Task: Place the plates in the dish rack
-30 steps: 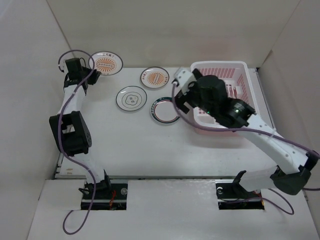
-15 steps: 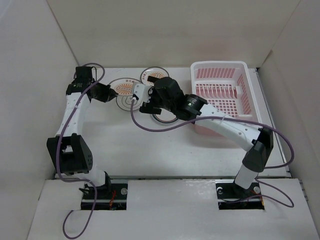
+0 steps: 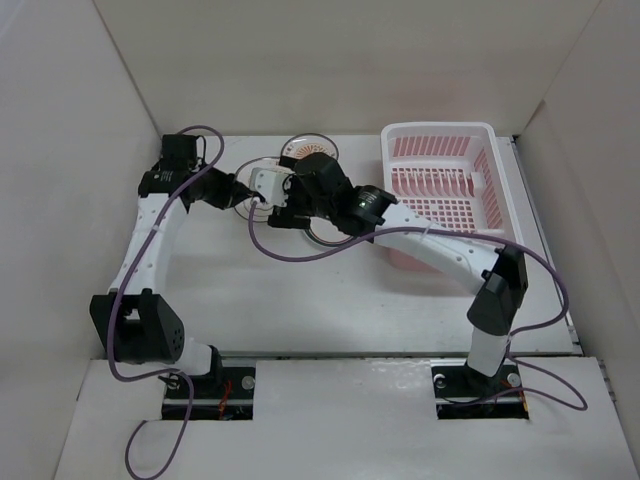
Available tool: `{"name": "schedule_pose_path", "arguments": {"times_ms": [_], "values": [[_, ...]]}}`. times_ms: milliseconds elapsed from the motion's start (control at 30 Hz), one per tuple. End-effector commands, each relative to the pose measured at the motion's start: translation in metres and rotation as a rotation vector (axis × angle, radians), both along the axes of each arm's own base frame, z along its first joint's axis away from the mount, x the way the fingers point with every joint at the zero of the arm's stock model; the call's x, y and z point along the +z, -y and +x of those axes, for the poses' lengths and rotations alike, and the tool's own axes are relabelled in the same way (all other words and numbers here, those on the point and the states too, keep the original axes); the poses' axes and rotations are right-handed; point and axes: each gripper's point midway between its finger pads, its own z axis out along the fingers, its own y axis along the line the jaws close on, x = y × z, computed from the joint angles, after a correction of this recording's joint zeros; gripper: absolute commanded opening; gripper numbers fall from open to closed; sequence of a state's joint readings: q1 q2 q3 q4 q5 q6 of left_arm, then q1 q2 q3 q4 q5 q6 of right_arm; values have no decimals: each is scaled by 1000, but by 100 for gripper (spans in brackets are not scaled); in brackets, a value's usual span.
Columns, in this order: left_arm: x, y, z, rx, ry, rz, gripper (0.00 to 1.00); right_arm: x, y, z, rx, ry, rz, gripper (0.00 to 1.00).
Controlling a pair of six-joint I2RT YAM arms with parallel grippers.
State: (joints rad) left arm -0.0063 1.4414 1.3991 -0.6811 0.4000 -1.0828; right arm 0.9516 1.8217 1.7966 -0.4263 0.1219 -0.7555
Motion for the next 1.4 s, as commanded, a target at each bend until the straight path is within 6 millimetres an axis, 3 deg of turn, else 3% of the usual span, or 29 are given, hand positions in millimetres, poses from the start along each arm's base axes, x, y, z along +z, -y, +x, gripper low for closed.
{"name": "schedule_pose_path", "arguments": {"times_ms": [0,67,233,300,333,433,500,567,600,633,800,900,1000,1033,1067,1100,1133,1167,1200,1233,1300,1367], "values": [[41,14,-2,-36,104,-46,0,10,-14,0,19,18,48,95],[53,21,-6,-47,127,-26,0,10,-10,6,-22,41,50,91],[59,19,-11,-42,141,-10,0,-1,-6,14,-70,56,34,79],[62,19,-13,-42,151,-10,0,-10,-8,15,-73,44,29,69],[63,20,-13,-49,151,-17,0,-15,-7,15,-73,38,21,63],[68,20,-14,-49,169,-17,0,-18,-10,16,-77,33,30,24],[66,18,-15,-41,168,-10,0,-14,-7,17,-95,37,46,12],[64,20,-15,-48,168,-16,0,-17,-6,18,-107,34,49,12],[64,20,-13,-48,179,-17,0,-18,-4,16,-107,32,47,2],[68,21,-15,-50,184,-30,0,-20,-4,16,-107,32,47,0],[74,28,-10,-82,235,-61,0,-16,-5,10,-107,25,74,0],[93,38,-2,-141,344,-96,0,-6,-3,6,-101,27,104,0],[115,48,6,-220,474,-128,31,6,-2,-2,-98,26,142,0],[126,48,7,-233,518,-110,55,16,-1,-4,-101,33,171,0],[128,47,14,-239,540,-87,63,11,-1,-5,-108,17,172,0],[151,48,15,-251,601,-54,74,18,0,-6,-112,19,199,0],[157,49,16,-278,641,12,93,25,0,-7,-122,8,238,0],[161,44,18,-257,652,74,100,25,0,-8,-128,-4,249,0],[162,42,21,-251,655,118,100,31,4,-8,-145,-3,268,0],[175,43,22,-251,688,160,100,45,8,-5,-166,-7,322,0],[167,25,29,-209,676,335,100,60,19,2,-203,-16,382,0],[168,25,26,-201,677,466,100,90,34,4,-240,-53,502,0]]}}
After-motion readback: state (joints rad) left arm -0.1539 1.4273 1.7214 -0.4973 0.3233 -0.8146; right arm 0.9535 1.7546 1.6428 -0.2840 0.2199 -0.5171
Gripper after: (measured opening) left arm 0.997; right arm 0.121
